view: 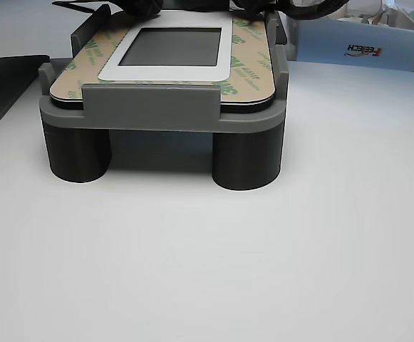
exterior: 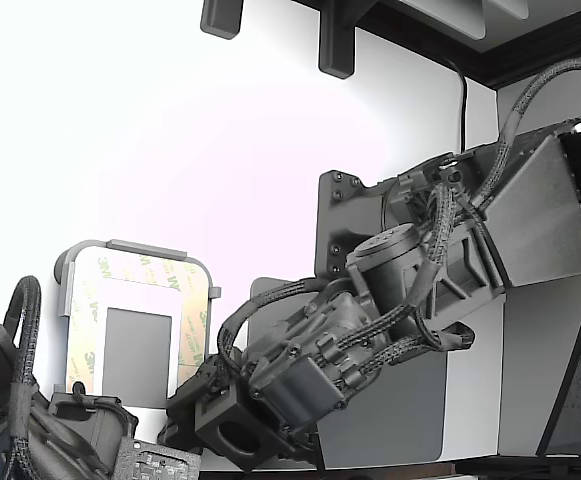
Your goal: Peel off protective film from adhesive tape.
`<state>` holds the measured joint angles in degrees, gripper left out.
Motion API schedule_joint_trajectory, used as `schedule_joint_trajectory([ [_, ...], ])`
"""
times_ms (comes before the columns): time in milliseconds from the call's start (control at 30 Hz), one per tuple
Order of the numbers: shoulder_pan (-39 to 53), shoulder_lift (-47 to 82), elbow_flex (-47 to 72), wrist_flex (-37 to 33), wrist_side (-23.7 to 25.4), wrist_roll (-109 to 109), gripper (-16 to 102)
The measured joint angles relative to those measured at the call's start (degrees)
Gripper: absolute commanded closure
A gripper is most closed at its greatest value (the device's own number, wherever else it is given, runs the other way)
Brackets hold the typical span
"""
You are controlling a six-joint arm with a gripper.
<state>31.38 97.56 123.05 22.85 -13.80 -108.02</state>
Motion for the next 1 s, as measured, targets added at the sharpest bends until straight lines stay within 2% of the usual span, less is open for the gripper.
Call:
schedule_joint_trajectory([
  [1000, 0.0, 0.2, -1.7, 4.4, 0.8, -1.8, 96],
])
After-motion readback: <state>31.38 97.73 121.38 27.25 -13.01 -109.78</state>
